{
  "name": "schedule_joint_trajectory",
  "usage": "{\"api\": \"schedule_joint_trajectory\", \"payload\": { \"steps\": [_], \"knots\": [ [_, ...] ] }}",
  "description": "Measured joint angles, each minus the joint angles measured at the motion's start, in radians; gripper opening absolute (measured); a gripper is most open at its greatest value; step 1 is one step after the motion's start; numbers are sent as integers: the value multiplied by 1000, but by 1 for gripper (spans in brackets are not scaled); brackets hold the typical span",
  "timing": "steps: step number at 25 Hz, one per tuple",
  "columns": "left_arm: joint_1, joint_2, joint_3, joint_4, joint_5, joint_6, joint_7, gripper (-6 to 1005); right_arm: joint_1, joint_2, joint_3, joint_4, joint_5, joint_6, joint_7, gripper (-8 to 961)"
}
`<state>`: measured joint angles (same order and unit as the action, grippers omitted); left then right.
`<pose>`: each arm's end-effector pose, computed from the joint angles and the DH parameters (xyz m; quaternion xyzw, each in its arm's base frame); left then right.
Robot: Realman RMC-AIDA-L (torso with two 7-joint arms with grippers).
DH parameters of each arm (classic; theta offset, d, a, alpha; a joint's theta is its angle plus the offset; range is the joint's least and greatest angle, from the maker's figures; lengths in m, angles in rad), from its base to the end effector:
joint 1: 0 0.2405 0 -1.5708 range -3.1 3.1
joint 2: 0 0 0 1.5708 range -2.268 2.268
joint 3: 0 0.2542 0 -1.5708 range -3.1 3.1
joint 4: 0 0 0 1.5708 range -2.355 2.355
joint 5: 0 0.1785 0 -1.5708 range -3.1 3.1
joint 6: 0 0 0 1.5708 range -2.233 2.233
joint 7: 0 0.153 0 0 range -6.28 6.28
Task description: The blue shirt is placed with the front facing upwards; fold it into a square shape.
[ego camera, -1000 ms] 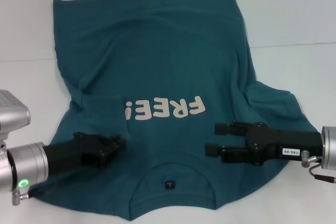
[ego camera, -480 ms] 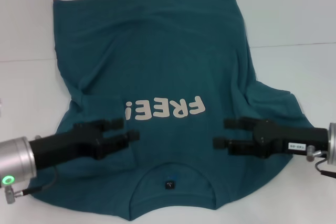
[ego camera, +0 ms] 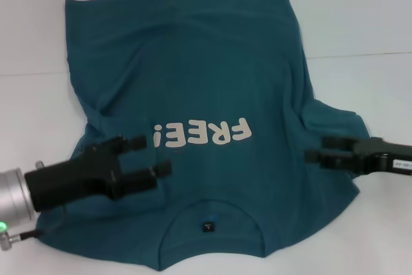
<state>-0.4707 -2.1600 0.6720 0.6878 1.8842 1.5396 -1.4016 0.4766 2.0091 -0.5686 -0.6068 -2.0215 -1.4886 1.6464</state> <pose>-0.2274 0.2993 -0.0194 -0.9029 -0.2510 -0.3141 0.1523 0.2842 0.3098 0.0245 -0.8651 0.3942 0.2535 0.1790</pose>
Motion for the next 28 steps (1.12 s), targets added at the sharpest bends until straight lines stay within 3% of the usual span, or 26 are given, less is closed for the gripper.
{"api": "schedule_joint_trajectory", "payload": {
  "steps": [5,9,18,28],
  "knots": [
    [10,-5,50,-10,30,39,150,887,-14,-27,-2,-41,-3,58,111,914],
    [11,-8,74,-24,48,36,170,885,-13,-53,-8,-51,-16,93,225,914],
    [11,-9,69,-40,53,35,169,884,4,-54,-10,-100,-90,246,395,914],
    [5,-6,66,-39,55,30,167,884,42,-34,-13,-92,-172,351,508,913]
  ]
}}
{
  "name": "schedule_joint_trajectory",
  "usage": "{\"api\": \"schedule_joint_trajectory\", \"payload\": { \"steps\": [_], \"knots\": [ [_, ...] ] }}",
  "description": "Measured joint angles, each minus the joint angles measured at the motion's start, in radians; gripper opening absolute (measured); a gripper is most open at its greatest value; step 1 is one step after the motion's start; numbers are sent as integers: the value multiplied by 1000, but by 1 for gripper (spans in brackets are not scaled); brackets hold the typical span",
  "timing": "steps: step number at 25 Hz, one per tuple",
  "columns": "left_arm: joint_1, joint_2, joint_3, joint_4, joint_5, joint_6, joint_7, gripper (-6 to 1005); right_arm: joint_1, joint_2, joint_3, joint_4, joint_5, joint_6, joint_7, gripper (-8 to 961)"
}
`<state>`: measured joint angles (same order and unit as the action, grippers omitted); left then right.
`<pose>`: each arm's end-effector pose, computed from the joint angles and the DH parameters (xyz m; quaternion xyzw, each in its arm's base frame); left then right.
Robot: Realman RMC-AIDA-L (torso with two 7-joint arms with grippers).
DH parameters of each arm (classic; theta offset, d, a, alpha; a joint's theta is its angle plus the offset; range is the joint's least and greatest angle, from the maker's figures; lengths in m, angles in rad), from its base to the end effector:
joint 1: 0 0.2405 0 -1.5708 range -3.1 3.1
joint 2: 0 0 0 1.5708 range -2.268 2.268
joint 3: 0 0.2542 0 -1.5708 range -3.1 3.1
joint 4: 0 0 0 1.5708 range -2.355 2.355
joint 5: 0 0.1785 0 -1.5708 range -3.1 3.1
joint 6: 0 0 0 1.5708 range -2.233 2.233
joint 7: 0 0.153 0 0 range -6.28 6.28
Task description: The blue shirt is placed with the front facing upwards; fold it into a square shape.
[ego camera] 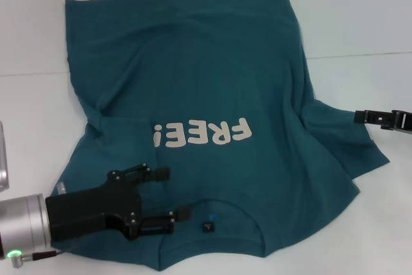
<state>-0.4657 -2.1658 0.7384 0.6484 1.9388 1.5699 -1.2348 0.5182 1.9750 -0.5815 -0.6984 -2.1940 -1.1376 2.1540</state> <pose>-0.2269 0.2804 -0.0408 -0.9367 -0.1771 -0.2793 0.1149 0.3266 0.3541 0.0622 -0.7364 0.5711 0.1851 0.3119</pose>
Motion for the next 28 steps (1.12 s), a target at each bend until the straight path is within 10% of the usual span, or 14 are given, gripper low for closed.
{"api": "schedule_joint_trajectory", "payload": {
  "steps": [16,28],
  "knots": [
    [-4,3,1,6,2,-26,-29,884,48,26,-14,100,-3,115,-44,906],
    [-3,3,-1,7,3,-33,-31,885,41,36,-4,95,5,121,-61,466]
  ]
}}
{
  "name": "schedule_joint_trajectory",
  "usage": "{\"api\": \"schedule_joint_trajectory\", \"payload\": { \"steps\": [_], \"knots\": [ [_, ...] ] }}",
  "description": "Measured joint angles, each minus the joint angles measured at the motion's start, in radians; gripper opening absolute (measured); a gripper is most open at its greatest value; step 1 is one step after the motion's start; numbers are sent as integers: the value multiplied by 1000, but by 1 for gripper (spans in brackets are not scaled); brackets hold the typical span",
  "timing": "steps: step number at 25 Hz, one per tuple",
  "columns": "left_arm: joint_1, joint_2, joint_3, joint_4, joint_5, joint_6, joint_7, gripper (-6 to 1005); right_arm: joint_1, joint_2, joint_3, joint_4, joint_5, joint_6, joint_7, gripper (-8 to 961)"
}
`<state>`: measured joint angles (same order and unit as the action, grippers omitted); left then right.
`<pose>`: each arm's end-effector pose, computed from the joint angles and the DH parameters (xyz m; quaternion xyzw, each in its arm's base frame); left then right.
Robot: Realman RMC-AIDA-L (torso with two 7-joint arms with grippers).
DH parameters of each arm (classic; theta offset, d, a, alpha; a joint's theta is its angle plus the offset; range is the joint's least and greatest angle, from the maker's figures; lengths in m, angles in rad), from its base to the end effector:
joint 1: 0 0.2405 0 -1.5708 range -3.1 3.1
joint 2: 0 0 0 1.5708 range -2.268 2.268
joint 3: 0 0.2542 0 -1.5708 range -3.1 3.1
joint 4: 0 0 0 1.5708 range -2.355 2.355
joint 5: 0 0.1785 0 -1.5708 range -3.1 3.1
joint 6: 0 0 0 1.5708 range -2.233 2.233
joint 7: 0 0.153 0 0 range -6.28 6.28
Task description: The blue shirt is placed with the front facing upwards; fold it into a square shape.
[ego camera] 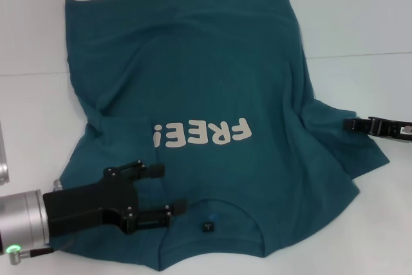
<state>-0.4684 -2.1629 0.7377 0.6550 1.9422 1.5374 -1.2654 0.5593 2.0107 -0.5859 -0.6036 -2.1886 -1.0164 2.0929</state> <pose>-0.2301 0.2857 -0.0394 -0.9349 -0.1923 -0.2704 0.1260 0.3239 0.3624 0.0342 -0.7346 0.5708 0.1796 0.3199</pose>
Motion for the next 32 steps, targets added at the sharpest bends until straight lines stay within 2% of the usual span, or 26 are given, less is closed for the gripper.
{"api": "schedule_joint_trajectory", "payload": {
  "steps": [9,13,32],
  "knots": [
    [1,0,0,0,1,-1,-10,885,-18,-1,28,-5,8,-4,-5,178],
    [3,0,0,0,1,1,-11,885,-33,-12,38,-13,25,-10,-7,25],
    [7,-3,0,-8,-11,7,-40,884,-36,-92,41,-56,27,-50,3,5]
  ]
}}
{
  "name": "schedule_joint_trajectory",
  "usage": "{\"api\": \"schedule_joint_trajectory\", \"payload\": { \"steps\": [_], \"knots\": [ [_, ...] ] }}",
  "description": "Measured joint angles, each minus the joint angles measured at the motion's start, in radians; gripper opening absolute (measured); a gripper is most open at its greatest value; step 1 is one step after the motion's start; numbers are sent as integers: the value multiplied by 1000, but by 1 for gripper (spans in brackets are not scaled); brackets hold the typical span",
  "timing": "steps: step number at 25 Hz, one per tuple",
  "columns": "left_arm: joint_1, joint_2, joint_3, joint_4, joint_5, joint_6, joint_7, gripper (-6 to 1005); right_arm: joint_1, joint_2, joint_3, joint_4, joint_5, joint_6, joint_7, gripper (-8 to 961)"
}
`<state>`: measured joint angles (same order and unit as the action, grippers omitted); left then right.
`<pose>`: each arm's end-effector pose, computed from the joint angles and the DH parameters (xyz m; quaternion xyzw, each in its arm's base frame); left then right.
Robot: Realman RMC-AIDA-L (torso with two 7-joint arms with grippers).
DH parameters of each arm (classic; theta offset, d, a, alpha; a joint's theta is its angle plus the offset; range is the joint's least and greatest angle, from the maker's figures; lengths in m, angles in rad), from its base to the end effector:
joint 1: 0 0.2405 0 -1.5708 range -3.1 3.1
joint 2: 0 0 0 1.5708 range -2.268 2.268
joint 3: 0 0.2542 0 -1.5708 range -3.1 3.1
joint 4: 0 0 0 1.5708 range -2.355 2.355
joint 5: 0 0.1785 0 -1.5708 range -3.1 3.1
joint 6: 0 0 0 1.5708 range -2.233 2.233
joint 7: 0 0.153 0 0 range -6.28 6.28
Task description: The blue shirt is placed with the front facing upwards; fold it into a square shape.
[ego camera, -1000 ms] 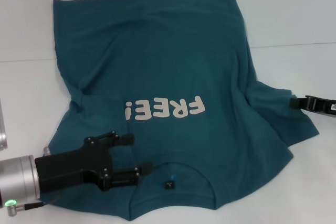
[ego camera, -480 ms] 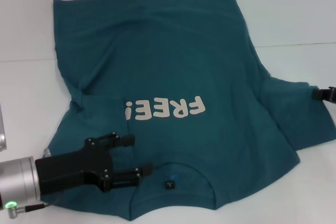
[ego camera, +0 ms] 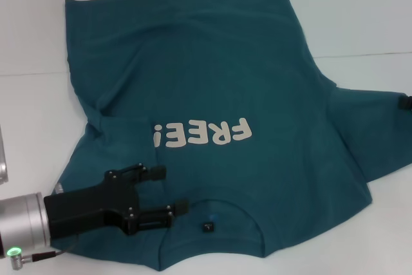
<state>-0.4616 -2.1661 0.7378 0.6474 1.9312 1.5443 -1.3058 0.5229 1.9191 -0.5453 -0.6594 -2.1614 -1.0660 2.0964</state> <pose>-0.2298 0.2830 -0.0406 -0.9276 -0.2164 -0.2808 0.1178 0.3416 0.3640 0.0928 -0.7219 0.5550 0.1900 0.3671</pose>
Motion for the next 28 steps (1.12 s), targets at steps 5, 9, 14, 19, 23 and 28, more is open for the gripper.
{"api": "schedule_joint_trajectory", "payload": {
  "steps": [5,9,14,19,23,28],
  "knots": [
    [-2,-1,0,-1,0,-1,-8,883,1,-8,-7,-3,-1,1,-4,4],
    [-4,-1,0,-2,0,-2,-10,883,4,-10,-11,-12,-4,4,-10,4],
    [-8,-1,0,-2,0,-6,-10,882,9,-10,-17,-40,-5,7,-16,4],
    [-8,-1,0,-2,0,-8,-10,881,23,-9,-27,-44,-5,8,-38,4],
    [-8,-1,0,-3,0,-8,-11,881,34,-3,-36,-44,-5,9,-73,5],
    [-8,-1,0,-4,0,-8,-12,880,42,-2,-39,-50,-4,11,-89,5]
  ]
}}
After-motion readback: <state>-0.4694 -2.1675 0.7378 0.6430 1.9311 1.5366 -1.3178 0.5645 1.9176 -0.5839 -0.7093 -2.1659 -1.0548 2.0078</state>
